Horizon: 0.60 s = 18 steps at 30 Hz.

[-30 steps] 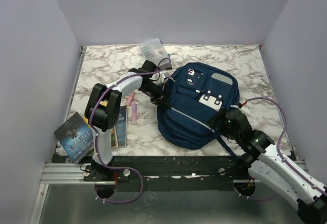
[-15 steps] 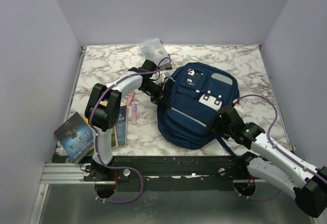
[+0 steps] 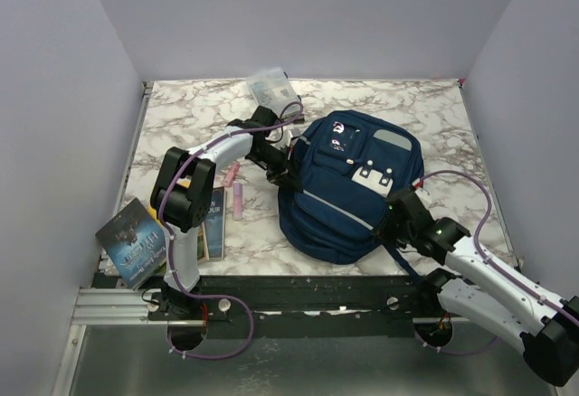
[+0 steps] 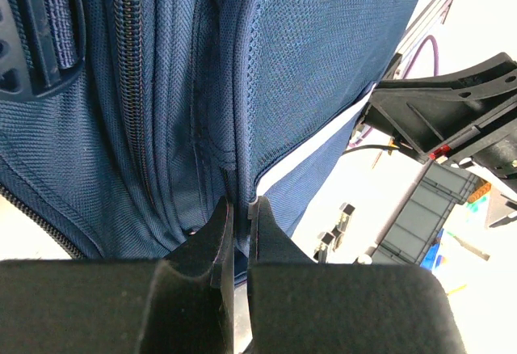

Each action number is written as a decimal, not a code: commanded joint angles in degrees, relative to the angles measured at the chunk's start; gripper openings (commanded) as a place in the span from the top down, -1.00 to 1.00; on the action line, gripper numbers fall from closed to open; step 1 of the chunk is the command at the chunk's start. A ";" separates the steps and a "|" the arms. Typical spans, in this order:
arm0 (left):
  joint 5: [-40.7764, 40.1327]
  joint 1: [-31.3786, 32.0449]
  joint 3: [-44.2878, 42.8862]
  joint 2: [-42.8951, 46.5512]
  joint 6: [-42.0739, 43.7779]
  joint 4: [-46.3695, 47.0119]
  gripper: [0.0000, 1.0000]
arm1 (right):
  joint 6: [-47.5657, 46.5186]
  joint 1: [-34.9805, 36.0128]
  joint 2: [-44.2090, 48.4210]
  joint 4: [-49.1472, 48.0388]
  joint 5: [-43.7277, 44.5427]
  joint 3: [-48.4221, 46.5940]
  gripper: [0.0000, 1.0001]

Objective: Pack the student bag
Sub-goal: Zip the student bag at the center of the board.

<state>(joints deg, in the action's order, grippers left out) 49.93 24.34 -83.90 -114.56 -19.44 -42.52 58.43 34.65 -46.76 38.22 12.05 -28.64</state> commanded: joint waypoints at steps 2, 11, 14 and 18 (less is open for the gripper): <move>1.45 -0.61 -1.53 -0.56 0.72 -0.82 1.00 | -1.19 -0.11 1.83 7.07 0.09 0.06 0.42; 1.26 -0.34 -1.35 -0.73 0.65 -0.83 1.00 | -3.08 -0.11 3.18 7.06 0.99 -4.70 0.31; 1.40 -0.10 -1.37 -0.80 0.28 -0.81 1.00 | -7.34 -0.26 2.02 1.50 4.50 -7.95 -0.17; -0.31 0.39 -0.92 -0.49 0.37 -0.81 1.00 | -9.70 -0.64 -5.53 -10.97 1.87 -11.50 -0.33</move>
<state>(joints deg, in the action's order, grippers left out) 49.89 24.34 -83.90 -114.65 -19.44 -42.52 52.97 34.41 -46.52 38.92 13.56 -36.21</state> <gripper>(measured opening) 0.044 0.661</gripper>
